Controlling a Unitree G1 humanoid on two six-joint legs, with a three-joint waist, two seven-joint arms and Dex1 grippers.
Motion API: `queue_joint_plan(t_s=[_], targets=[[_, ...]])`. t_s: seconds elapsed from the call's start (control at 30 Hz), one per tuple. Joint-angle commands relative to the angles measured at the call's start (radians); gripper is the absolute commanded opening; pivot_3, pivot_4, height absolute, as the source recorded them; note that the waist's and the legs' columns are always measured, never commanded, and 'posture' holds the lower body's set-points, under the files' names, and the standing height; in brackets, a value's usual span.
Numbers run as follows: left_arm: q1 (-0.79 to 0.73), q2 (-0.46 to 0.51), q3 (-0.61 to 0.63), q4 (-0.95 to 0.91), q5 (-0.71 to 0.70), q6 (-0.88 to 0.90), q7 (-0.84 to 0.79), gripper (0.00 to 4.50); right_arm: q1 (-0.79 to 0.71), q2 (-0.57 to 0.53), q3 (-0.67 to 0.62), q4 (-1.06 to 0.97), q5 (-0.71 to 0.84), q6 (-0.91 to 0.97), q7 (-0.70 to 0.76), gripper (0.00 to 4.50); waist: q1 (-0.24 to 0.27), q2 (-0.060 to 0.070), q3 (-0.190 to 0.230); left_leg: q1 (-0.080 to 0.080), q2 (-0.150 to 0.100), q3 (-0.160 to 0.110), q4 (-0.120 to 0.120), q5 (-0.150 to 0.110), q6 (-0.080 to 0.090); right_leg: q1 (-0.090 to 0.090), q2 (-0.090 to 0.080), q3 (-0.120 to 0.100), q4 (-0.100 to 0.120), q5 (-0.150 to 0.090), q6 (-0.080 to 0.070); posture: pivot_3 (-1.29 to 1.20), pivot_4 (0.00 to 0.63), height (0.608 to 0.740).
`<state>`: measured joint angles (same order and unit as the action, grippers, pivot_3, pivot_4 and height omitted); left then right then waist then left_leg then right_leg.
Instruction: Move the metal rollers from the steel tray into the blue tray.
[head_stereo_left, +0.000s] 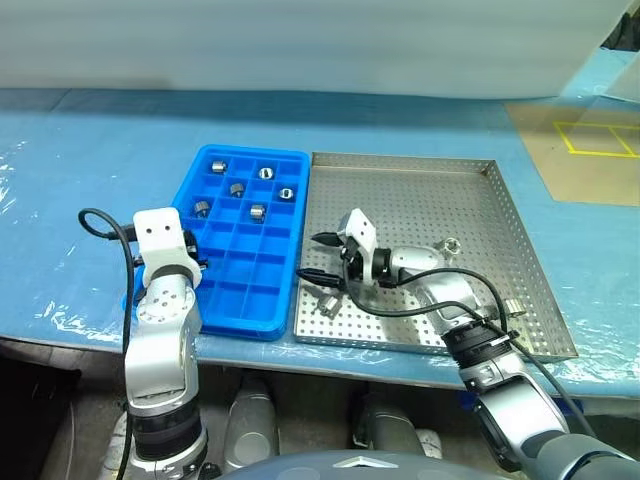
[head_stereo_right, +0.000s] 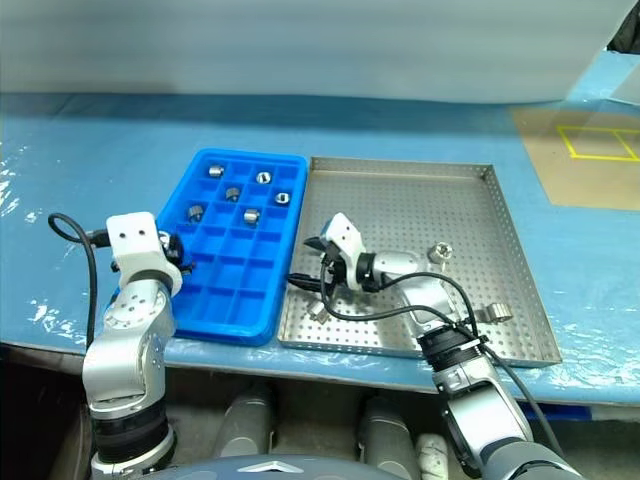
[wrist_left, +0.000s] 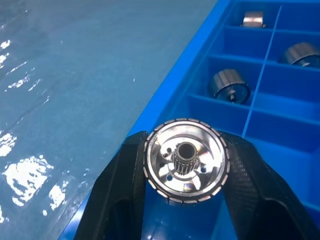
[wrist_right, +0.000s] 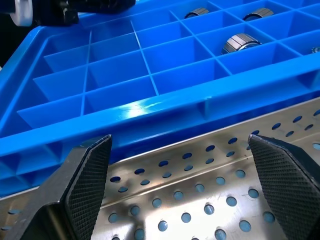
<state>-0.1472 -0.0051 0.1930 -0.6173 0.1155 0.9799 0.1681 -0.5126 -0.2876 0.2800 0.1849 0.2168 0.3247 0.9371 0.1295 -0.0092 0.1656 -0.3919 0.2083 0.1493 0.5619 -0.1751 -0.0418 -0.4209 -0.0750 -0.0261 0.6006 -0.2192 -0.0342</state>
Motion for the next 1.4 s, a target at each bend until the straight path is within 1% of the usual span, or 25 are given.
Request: queue_joint_plan(t_s=[0.03, 0.13, 0.27, 0.33, 0.37, 0.4, 0.43, 0.53, 0.57, 0.67, 0.8, 1.0, 1.17, 1.27, 1.4], targets=[[0.013, -0.008, 0.017, -0.04, 0.004, 0.002, 0.008, 1.72, -0.019, 0.008, -0.001, -0.007, 0.0, -0.024, 0.016, 4.5, 0.002, 0.0, 0.0, 0.0, 0.0, 0.0, 0.0, 0.0, 0.0, 0.0, 0.0, 0.0, 0.0, 0.0, 0.0, 0.28, 0.15, 0.74], [0.024, -0.021, 0.026, -0.027, -0.004, 0.012, 0.007, 1.72, -0.019, 0.009, -0.006, -0.007, -0.003, -0.024, 0.018, 4.5, 0.003, 0.0, 0.0, 0.0, 0.0, 0.0, 0.0, 0.0, 0.0, 0.0, 0.0, 0.0, 0.0, 0.0, 0.0, 0.27, 0.15, 0.74], [0.017, -0.012, 0.031, 0.0, -0.005, 0.02, 0.002, 1.72, -0.012, 0.007, -0.014, -0.015, -0.007, -0.021, 0.016, 4.5, 0.004, 0.0, 0.0, 0.0, 0.0, 0.0, 0.0, 0.0, 0.0, 0.0, 0.0, 0.0, 0.0, 0.0, 0.0, 0.26, 0.15, 0.74], [0.007, -0.003, 0.027, 0.02, -0.001, 0.023, 0.002, 2.47, -0.005, 0.004, -0.017, -0.024, -0.008, -0.019, 0.011, 4.5, 0.004, 0.0, 0.0, 0.0, 0.0, 0.0, 0.0, 0.0, 0.0, 0.0, 0.0, 0.0, 0.0, 0.0, 0.0, 0.23, 0.15, 0.74], [0.001, 0.0, 0.025, 0.029, -0.002, 0.021, 0.002, 2.73, -0.002, 0.002, -0.018, -0.027, -0.009, -0.018, 0.01, 4.5, 0.003, 0.0, 0.0, 0.0, 0.0, 0.0, 0.0, 0.0, 0.0, 0.0, 0.0, 0.0, 0.0, 0.0, 0.0, 0.23, 0.15, 0.74], [-0.005, 0.004, 0.022, 0.036, -0.005, 0.016, -0.002, 3.13, 0.0, 0.001, -0.019, -0.03, -0.009, -0.018, 0.008, 4.5, 0.003, 0.0, 0.0, 0.0, 0.0, 0.0, 0.0, 0.0, 0.0, 0.0, 0.0, 0.0, 0.0, 0.0, 0.0, 0.23, 0.15, 0.74], [-0.013, 0.015, 0.01, 0.041, -0.013, 0.007, -0.02, 3.34, 0.002, -0.001, -0.021, -0.034, -0.009, -0.016, 0.006, 4.5, 0.001, 0.0, 0.0, 0.0, 0.0, 0.0, 0.0, 0.0, -0.001, 0.0, 0.0, 0.0, 0.001, 0.0, 0.0, 0.23, 0.15, 0.74], [-0.06, 0.056, -0.052, 0.071, -0.029, -0.099, -0.074, 4.31, 0.013, -0.012, -0.033, -0.053, -0.007, -0.009, -0.009, 4.5, 0.001, 0.0, 0.0, 0.001, 0.0, 0.0, 0.0, 0.001, -0.002, 0.0, 0.0, 0.0, 0.002, 0.0, 0.0, 0.2, 0.15, 0.74], [-0.072, 0.069, -0.067, 0.085, -0.022, -0.115, -0.078, 4.31, 0.015, -0.016, -0.037, -0.056, -0.006, -0.009, -0.013, 4.5, 0.001, 0.0, 0.0, 0.001, 0.0, 0.0, 0.0, 0.001, -0.002, 0.0, 0.0, 0.0, 0.002, 0.0, 0.0, 0.17, 0.15, 0.74], [-0.13, 0.067, -0.064, 0.117, -0.121, -0.186, -0.174, 4.31, 0.047, -0.032, -0.075, -0.124, 0.039, 0.025, -0.01, 4.5, -0.001, 0.0, 0.0, 0.0, -0.001, 0.0, 0.001, 0.001, -0.001, 0.0, 0.0, 0.0, 0.002, 0.0, 0.0, 0.12, 0.15, 0.74], [-0.165, 0.064, -0.058, 0.149, -0.238, -0.231, -0.292, 4.31, 0.089, -0.063, -0.098, -0.227, 0.09, 0.103, 0.006, 4.5, -0.01, 0.0, 0.0, 0.001, -0.001, 0.0, 0.001, 0.002, -0.004, -0.001, 0.0, 0.001, 0.002, 0.0, 0.0, 0.06, 0.15, 0.74], [-0.214, 0.127, -0.114, 0.226, -0.317, -0.302, -0.441, 4.31, 0.129, -0.104, -0.114, -0.318, 0.11, 0.162, -0.019, 4.5, -0.036, 0.0, 0.0, 0.003, 0.0, 0.0, 0.0, 0.003, -0.004, -0.001, 0.001, 0.001, 0.005, 0.0, 0.0, -0.02, 0.15, 0.74], [-0.245, 0.229, -0.206, 0.295, -0.357, -0.368, -0.632, 4.31, 0.182, -0.141, -0.133, -0.382, 0.119, 0.191, -0.045, 4.5, -0.046, 0.0, 0.0, 0.005, -0.001, 0.001, 0.0, 0.003, -0.004, 0.0, 0.001, 0.003, 0.006, 0.0, 0.0, -0.06, 0.15, 0.74], [-0.243, 0.327, -0.298, 0.322, -0.357, -0.428, -0.795, 4.31, 0.214, -0.16, -0.144, -0.421, 0.128, 0.21, -0.061, 4.5, -0.059, 0.0, 0.0, 0.005, -0.001, 0.002, 0.0, 0.004, -0.006, 0.0, 0.001, 0.004, 0.006, 0.0, 0.0, -0.09, 0.15, 0.74], [-0.25, 0.39, -0.355, 0.339, -0.397, -0.45, -0.934, 4.31, 0.243, -0.176, -0.153, -0.455, 0.135, 0.224, -0.08, 4.5, -0.068, 0.0, 0.0, 0.005, -0.001, 0.002, 0.0, 0.004, -0.006, 0.0, 0.001, 0.004, 0.006, 0.0, 0.0, -0.09, 0.15, 0.74]])
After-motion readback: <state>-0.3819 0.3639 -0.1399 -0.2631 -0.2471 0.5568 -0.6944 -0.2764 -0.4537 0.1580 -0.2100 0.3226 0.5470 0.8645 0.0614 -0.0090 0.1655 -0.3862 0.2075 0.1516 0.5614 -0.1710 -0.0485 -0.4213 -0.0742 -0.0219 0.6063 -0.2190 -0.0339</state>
